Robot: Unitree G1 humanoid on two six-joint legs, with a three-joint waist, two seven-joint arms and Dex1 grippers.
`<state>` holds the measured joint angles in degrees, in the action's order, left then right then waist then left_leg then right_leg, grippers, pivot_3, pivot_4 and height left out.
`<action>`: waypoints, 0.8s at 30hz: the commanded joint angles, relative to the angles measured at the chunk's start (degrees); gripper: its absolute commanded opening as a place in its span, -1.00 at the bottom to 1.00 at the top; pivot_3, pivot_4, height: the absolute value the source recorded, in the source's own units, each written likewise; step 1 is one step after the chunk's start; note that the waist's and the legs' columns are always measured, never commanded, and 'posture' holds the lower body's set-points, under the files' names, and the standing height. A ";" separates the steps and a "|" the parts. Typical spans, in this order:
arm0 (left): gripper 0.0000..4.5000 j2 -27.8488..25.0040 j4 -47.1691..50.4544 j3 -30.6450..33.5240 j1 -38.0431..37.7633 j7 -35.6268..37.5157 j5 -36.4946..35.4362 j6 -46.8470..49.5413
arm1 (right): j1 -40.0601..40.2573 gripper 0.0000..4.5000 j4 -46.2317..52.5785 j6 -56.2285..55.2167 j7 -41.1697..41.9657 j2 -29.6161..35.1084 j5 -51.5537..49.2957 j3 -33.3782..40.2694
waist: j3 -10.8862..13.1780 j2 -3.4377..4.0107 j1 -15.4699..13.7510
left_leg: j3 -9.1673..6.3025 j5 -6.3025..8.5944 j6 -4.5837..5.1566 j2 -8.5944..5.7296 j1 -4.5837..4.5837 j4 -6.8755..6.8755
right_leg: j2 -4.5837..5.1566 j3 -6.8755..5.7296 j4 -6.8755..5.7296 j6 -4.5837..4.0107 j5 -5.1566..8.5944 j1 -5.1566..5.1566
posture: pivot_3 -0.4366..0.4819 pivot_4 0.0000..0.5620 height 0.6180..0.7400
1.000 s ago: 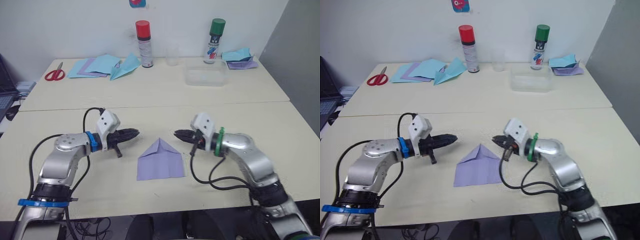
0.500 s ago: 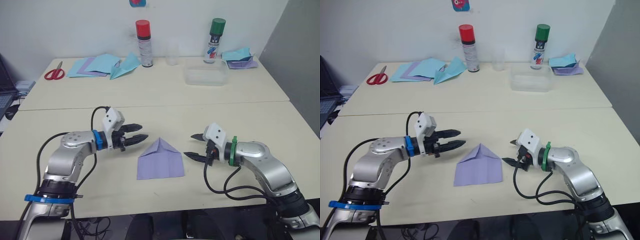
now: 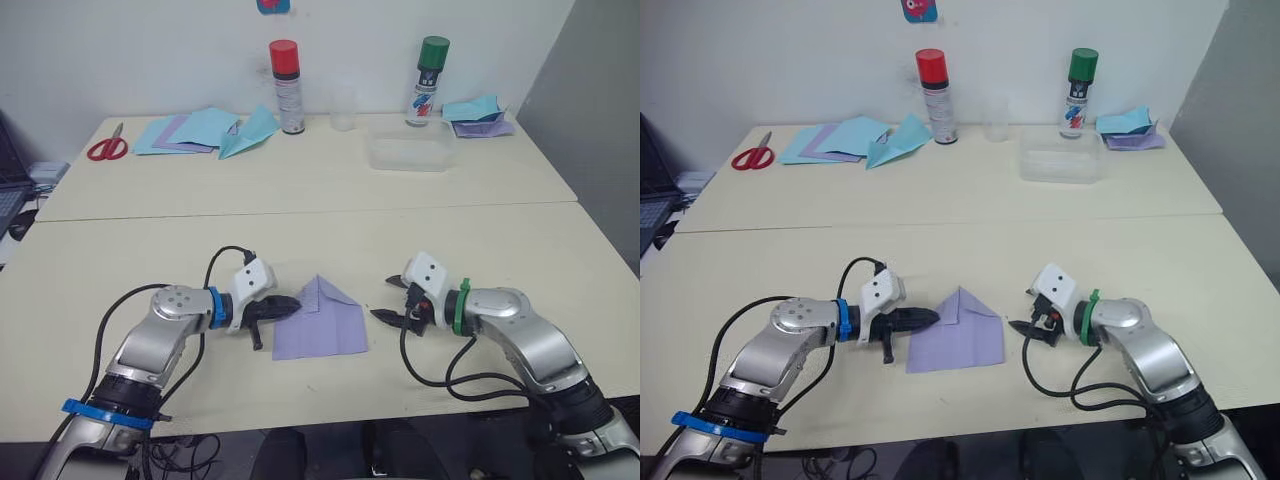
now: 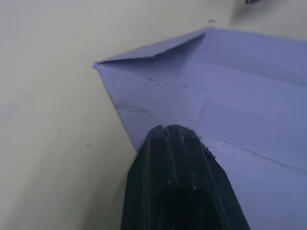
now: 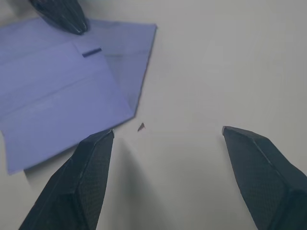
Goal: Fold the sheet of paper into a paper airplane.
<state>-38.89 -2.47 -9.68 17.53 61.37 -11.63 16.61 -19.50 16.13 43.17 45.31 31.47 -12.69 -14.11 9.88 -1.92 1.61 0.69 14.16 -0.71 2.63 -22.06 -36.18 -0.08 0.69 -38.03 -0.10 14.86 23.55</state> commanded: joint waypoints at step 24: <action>-1.00 2.14 -4.16 -2.78 -0.55 -0.57 3.88 -4.44 | -4.28 -0.53 0.54 27.06 -6.49 -3.21 -16.73 7.83 | -0.08 0.07 -0.15 | -0.02 0.00 0.01 -0.04 0.13 -0.15 | 0.12 0.00 -0.02 0.11 -0.06 -0.24 | -0.05 -0.47 1.00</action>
<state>-37.22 -5.27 -10.79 18.25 60.77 -9.30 11.57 -23.64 15.62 74.00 37.72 26.70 -30.31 -4.67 9.79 -1.85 1.46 0.66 14.16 -0.71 2.58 -21.94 -36.33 0.04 0.68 -38.06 0.01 14.80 23.30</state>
